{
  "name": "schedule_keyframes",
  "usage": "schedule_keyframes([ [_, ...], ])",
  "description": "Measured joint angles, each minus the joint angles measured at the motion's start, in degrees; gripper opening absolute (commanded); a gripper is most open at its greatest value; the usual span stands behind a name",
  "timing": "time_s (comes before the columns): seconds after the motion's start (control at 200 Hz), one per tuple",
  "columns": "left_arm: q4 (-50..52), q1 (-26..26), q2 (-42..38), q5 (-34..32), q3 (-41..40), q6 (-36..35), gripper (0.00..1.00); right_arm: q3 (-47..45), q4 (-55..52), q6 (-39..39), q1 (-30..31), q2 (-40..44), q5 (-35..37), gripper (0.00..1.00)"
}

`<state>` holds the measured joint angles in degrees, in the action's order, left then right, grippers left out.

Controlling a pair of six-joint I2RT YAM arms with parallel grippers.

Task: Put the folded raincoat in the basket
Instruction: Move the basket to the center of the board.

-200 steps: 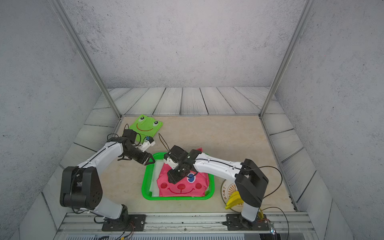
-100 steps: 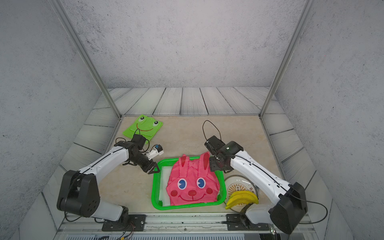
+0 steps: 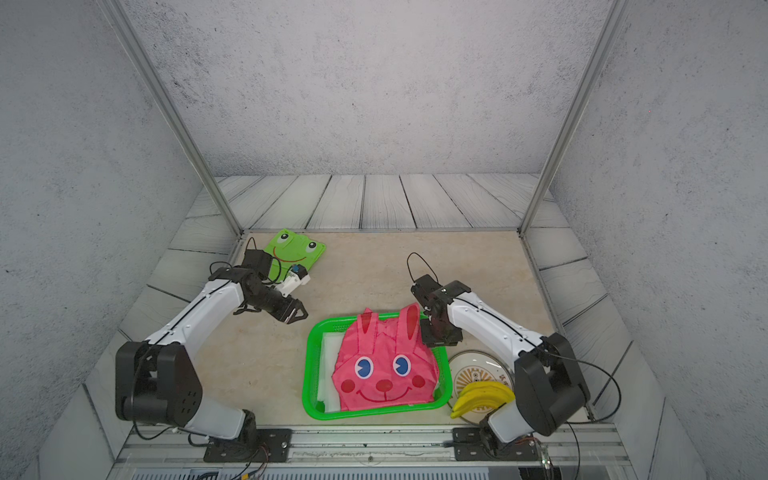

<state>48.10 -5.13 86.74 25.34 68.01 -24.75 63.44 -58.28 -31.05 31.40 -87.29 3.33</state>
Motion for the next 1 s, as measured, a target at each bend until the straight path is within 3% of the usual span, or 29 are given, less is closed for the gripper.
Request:
schedule_keyframes([
  [0.25,-4.7,4.94,7.89,-8.13,11.69,6.21,0.57,5.84,1.18,1.84,-3.78,-6.12,-2.99,0.19],
  [0.575,-8.92,5.79,30.18,-14.19,30.25,10.4,0.6,14.12,4.07,2.67,-12.96,-11.41,-4.61,0.16],
  [0.856,-10.45,4.13,37.94,-20.68,34.58,10.16,0.72,17.86,3.74,4.66,-18.38,-12.76,0.55,0.21],
  [0.906,-10.75,3.67,38.82,-21.84,34.58,9.22,0.82,17.86,3.76,5.07,-18.95,-12.76,0.7,0.22],
  [1.001,-11.74,2.71,40.0,-24.3,33.68,6.95,0.88,17.86,4.02,5.64,-19.65,-12.66,0.79,0.26],
])
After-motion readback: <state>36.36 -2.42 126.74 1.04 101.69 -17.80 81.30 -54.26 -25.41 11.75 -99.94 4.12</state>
